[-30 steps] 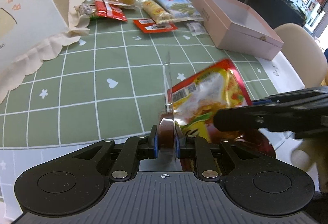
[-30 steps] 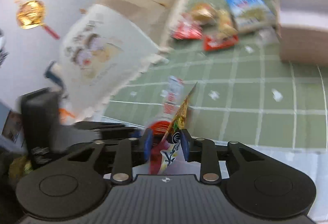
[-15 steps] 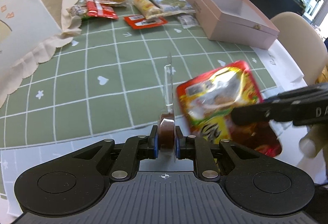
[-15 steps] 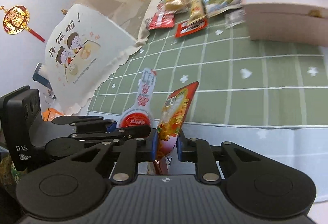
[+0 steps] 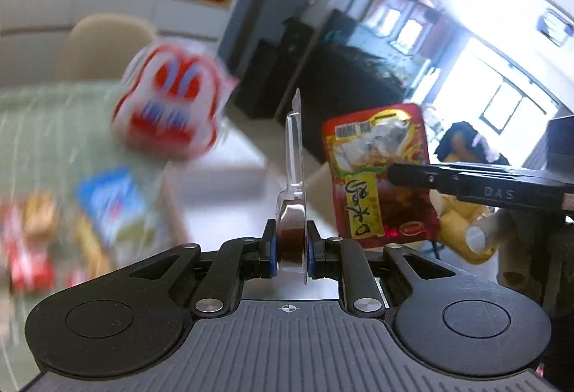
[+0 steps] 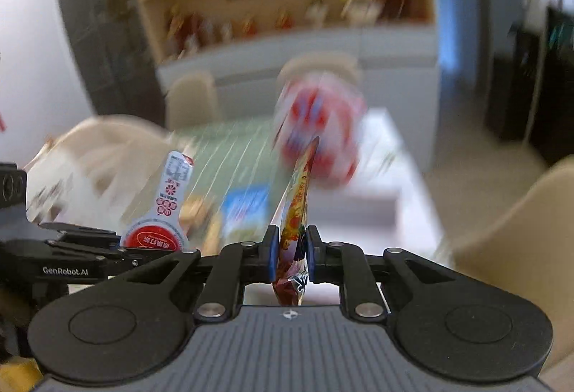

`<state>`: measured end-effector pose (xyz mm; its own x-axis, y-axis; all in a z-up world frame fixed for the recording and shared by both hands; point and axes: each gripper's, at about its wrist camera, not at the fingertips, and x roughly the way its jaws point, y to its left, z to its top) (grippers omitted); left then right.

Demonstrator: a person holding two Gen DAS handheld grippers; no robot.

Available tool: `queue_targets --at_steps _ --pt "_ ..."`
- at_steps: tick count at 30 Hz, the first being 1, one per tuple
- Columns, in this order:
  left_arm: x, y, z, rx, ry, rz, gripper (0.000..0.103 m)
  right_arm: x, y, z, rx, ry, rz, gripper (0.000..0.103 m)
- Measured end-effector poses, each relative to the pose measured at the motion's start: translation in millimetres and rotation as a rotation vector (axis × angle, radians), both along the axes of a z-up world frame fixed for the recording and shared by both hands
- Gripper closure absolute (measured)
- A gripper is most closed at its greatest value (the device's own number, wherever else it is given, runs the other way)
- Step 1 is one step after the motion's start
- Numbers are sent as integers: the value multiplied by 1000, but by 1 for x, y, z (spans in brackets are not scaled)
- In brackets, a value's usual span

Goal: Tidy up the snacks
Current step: 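Lower the candy into the pink box with the left gripper while the right drops the bag in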

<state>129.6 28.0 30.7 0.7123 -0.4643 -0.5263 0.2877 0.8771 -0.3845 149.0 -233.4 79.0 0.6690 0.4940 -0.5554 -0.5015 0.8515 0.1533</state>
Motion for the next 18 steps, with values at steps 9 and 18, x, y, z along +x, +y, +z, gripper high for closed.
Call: queue_targets --at_steps 9,18 --pt "139 -21 -98 -57 258 32 85 74 19 -2 -32 29 -150 88" --pt "131 9 -134 -118 231 82 83 113 23 -92 -39 251 -212 88"
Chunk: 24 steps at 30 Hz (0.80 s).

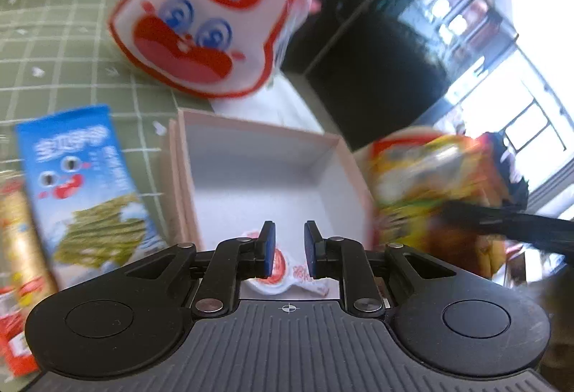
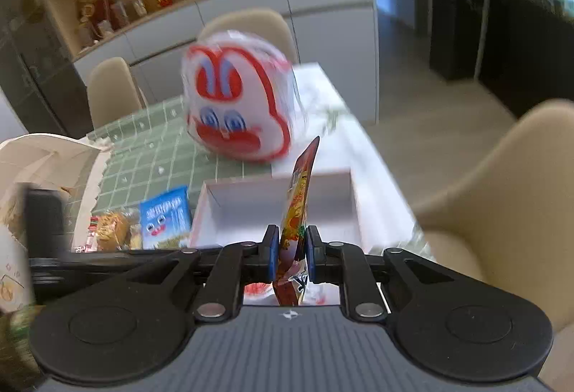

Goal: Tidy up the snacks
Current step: 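Lower the candy into the pink box with the left gripper while the right drops the bag in, then move the right gripper over the long red spicy-strip pack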

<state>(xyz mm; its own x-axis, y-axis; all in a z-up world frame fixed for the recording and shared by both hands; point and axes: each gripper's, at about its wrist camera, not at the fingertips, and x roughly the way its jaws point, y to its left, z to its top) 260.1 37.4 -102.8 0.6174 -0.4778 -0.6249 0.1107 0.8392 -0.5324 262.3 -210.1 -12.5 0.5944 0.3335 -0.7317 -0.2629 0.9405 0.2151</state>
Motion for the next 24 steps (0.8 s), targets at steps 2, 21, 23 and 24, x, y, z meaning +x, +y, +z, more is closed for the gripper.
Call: queue_targets --at_steps 2,21,23,24 --pt "-24 6 8 36 -43 6 83 5 0 -20 53 48 -4 88" --pt "-142 98 -16 220 84 335 83 3 61 -49 -143 -97 23 46" --pt "-149 110 -17 227 103 391 83 -8 80 -43 -174 -144 92 45" --pt "-152 114 -18 232 111 406 83 -13 90 -41 -184 -167 130 44"
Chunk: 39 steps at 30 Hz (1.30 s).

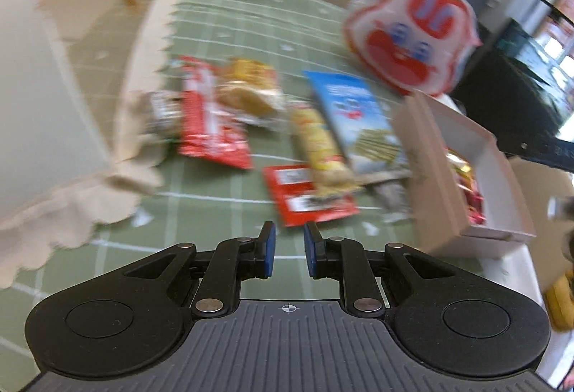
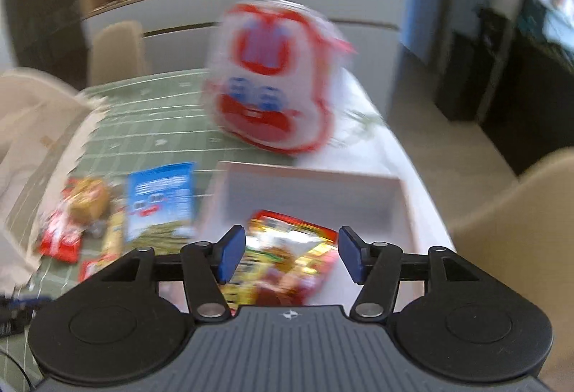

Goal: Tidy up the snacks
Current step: 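Move the right gripper over the long red spicy-strip pack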

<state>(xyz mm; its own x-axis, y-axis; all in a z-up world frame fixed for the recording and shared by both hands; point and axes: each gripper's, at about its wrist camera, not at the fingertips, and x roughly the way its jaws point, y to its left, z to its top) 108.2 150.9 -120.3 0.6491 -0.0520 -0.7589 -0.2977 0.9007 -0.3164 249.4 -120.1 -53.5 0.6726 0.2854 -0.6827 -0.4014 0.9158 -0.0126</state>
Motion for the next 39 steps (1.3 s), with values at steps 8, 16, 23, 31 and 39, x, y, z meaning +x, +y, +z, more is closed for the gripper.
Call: queue_targets --at_steps 8,16,23,31,39 --pt "-34 33 -5 20 104 93 83 -31 109 -18 28 -6 270 29" --pt "-56 55 2 46 153 163 83 -23 195 -49 125 183 417 29" --pt "-62 67 12 74 152 186 83 -27 256 -84 44 227 368 29" --pt "-61 62 13 65 141 163 83 -33 224 -80 53 258 385 44" --pt "-50 43 10 58 136 121 83 -91 159 -59 -12 130 450 44"
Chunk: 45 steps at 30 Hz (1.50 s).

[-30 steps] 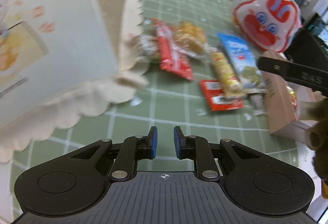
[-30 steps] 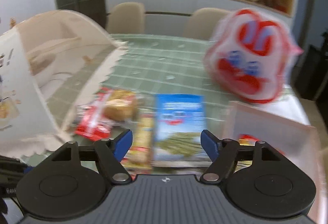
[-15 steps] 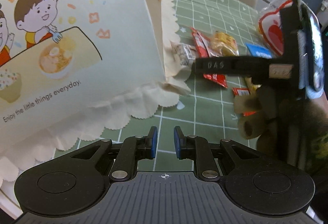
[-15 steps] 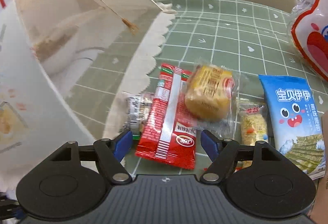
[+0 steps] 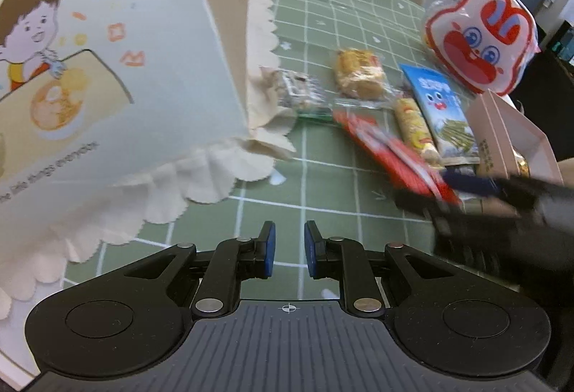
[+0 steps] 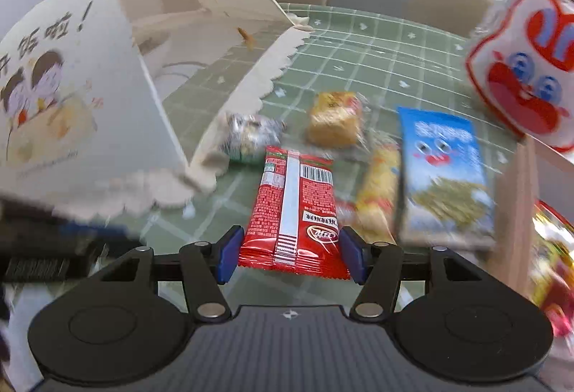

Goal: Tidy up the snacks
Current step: 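Move the right gripper over the long red spicy-strip pack, then grasp the red spicy-strip pack with the right gripper while the left reaches the clear snack pack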

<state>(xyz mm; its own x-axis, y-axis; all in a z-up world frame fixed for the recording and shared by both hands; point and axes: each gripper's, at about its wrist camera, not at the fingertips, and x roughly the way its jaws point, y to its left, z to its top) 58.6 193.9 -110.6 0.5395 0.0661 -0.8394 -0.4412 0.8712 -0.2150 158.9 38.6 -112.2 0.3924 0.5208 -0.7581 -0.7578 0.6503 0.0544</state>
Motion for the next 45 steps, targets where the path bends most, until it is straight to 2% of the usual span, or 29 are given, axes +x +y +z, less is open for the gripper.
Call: queue_targets --at_steps 5,11,15,18,21,24,32,39,45 --pt "4 -15 -7 -31 -3 -9 83 -29 -38 -7 -45 -52 -25 44" --pt "10 -32 -25 -126 9 -42 83 -48 -48 -31 -93 22 -22 42" --pt "17 -43 -30 -145 15 -68 83 -60 -53 -34 -73 26 27 35" --pt "26 -53 -31 -156 9 -105 83 -63 -54 -35 -61 35 41 34" --pt "34 -65 -31 -147 7 -158 83 -65 -56 -36 -61 36 42 33" --pt "44 -80 -35 -92 34 -213 82 -67 -61 -36 -52 35 36 33" --pt "51 -90 -32 13 28 -250 72 -61 -95 -28 -56 10 -65 33" --pt "51 -88 -26 -67 -8 -232 75 -45 -126 -28 -37 -1 -222 33" --pt "67 -101 -30 -7 11 -223 73 -44 -144 -31 -17 12 -302 33"
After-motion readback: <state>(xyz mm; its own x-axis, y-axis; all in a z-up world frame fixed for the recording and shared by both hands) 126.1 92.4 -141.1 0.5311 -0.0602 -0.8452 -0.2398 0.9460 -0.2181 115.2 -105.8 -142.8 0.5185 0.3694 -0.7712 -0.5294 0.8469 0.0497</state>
